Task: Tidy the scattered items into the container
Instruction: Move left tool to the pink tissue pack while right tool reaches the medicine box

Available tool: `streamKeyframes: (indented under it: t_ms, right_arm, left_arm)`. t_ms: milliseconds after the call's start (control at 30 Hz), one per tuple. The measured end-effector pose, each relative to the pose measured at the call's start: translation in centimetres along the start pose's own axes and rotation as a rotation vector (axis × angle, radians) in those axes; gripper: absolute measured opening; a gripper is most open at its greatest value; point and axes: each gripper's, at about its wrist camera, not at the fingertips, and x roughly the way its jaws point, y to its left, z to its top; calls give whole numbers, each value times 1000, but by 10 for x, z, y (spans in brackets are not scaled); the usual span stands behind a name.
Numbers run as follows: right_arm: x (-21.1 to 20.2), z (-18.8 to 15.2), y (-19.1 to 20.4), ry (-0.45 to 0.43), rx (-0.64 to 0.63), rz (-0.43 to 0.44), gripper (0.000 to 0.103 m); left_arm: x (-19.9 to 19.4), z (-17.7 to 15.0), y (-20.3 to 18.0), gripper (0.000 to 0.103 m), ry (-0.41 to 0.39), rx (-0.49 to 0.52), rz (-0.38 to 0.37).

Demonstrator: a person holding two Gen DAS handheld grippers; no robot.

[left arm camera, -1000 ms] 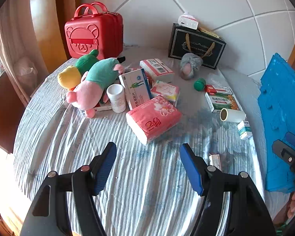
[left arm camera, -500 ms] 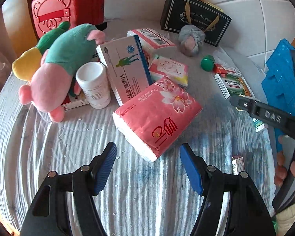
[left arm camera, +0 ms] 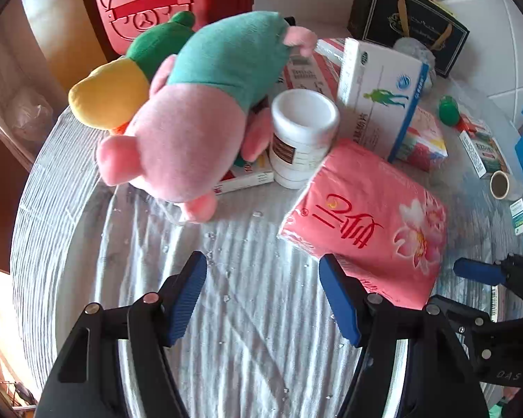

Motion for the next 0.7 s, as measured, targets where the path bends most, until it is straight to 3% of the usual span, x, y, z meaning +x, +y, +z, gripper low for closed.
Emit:
streamKeyframes:
  t_ms: [167,233,333,467,600,667,700]
  right_arm:
    - [-24,28,-34,-196,188,-190,61]
    - [-13,46,-46,-206,213,-242,61]
    - [16,47,-34,-99,173,-166,61]
    - [20,5,17,-18,65,-11,61]
    - [4,-31,24,-34,114,-33,63]
    - [-14,-46,11,-77,175,-81,69]
    - [-24,-54,5,-99,195,-113,78]
  left_arm:
    - [-15,-5,1,66,-21,7,-66]
    - [-17,-6,-2,66,-25,13,-78]
    - [-23,-5,-2,66,-34,-12,-106]
    - [-26,-7,-15,66,-37,11,-105]
    - [-22,-8,-32,66,-32,47,-105]
    - [-17,-8,-44,66,-37,103,-88]
    - [-11,-7,-51,66,-29,138,-76]
